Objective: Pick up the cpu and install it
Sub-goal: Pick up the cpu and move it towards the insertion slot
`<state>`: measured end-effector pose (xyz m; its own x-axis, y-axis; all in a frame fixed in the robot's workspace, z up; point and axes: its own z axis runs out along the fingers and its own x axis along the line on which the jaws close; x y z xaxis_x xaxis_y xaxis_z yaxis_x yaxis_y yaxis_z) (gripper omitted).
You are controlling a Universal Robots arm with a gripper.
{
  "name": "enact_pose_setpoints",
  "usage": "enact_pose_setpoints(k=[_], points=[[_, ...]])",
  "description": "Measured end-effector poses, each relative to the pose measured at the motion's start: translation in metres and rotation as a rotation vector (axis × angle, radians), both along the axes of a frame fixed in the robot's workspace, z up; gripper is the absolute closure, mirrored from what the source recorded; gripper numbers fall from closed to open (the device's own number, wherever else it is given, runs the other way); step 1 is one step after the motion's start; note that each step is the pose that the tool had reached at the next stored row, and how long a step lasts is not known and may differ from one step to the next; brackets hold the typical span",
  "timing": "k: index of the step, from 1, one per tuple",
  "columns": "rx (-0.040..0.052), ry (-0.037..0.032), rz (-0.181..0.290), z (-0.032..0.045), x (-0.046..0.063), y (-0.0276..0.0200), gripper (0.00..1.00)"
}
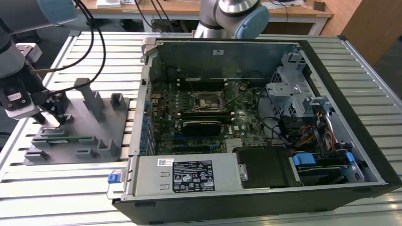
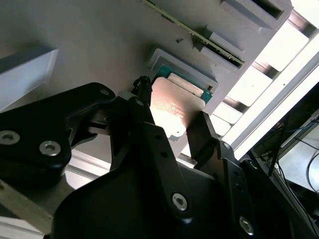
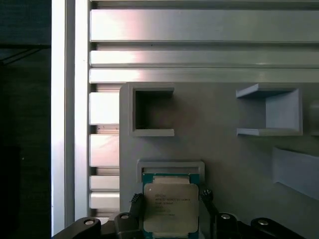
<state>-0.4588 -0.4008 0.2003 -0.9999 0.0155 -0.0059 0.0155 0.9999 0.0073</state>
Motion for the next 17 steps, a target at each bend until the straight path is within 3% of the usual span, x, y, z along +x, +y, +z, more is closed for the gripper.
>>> enact_pose_setpoints(k=[9, 17], points=[[0.0041, 0.0, 0.0, 0.0051, 0.0, -0.0001, 0.47], [0.0041, -0.0001, 0.0, 0.0178, 0.0, -0.0001, 0.47]])
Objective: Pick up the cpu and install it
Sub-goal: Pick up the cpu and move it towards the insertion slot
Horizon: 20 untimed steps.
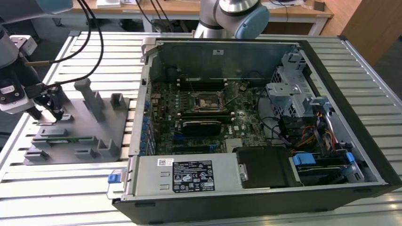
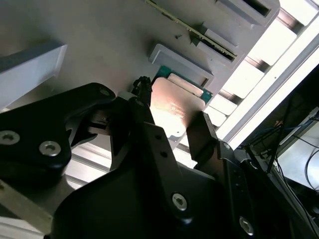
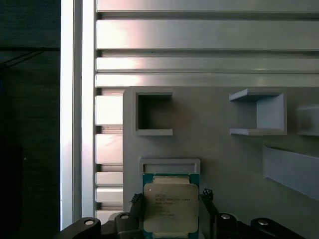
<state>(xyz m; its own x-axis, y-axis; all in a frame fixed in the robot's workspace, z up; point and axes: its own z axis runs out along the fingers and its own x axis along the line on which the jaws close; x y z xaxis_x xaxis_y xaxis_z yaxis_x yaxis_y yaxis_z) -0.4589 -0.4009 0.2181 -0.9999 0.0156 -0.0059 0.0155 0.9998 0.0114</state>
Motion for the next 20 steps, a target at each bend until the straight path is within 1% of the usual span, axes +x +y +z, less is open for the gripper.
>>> enact_pose_setpoints(k=[3, 20], points=[[-0.0001, 0.0001, 0.0, 0.0047, 0.0, 0.0, 0.47], [0.0, 0.0, 0.0, 0.0239, 0.0, 0.0001, 0.47]])
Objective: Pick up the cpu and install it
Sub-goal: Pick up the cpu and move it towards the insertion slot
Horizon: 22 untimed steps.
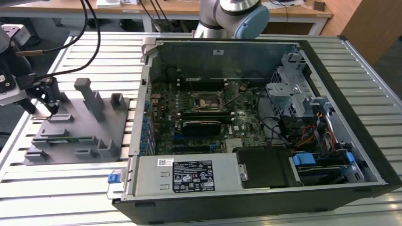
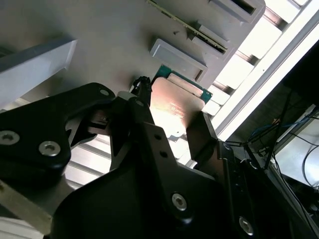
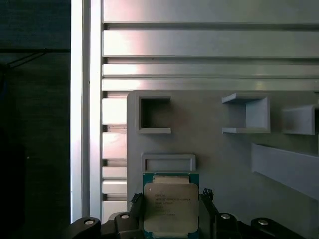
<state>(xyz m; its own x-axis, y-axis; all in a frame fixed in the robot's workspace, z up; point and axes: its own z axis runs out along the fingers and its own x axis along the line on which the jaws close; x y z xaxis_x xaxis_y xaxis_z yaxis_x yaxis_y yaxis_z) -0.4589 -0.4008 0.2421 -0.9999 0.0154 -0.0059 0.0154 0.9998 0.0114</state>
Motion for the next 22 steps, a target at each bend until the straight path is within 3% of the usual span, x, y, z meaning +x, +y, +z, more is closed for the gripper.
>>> enact_pose_setpoints(k=[22], points=[[0.0, -0.0001, 0.0, 0.0149, 0.0, 0.001, 0.47]])
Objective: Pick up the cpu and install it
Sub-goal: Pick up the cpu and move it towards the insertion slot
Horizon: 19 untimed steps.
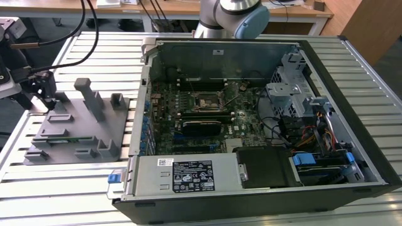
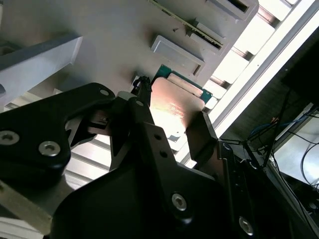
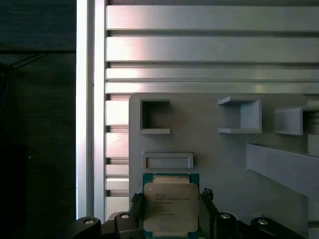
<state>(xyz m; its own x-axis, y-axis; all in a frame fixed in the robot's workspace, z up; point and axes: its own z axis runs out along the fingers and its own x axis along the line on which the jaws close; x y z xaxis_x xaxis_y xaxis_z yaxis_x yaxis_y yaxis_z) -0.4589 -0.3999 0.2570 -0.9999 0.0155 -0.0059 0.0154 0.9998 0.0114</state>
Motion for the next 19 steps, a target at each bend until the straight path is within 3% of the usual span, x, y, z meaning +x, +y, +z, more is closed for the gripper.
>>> enact_pose_setpoints(k=[19], points=[[0.0, 0.0, 0.0, 0.0096, 0.0, 0.0006, 0.47]])
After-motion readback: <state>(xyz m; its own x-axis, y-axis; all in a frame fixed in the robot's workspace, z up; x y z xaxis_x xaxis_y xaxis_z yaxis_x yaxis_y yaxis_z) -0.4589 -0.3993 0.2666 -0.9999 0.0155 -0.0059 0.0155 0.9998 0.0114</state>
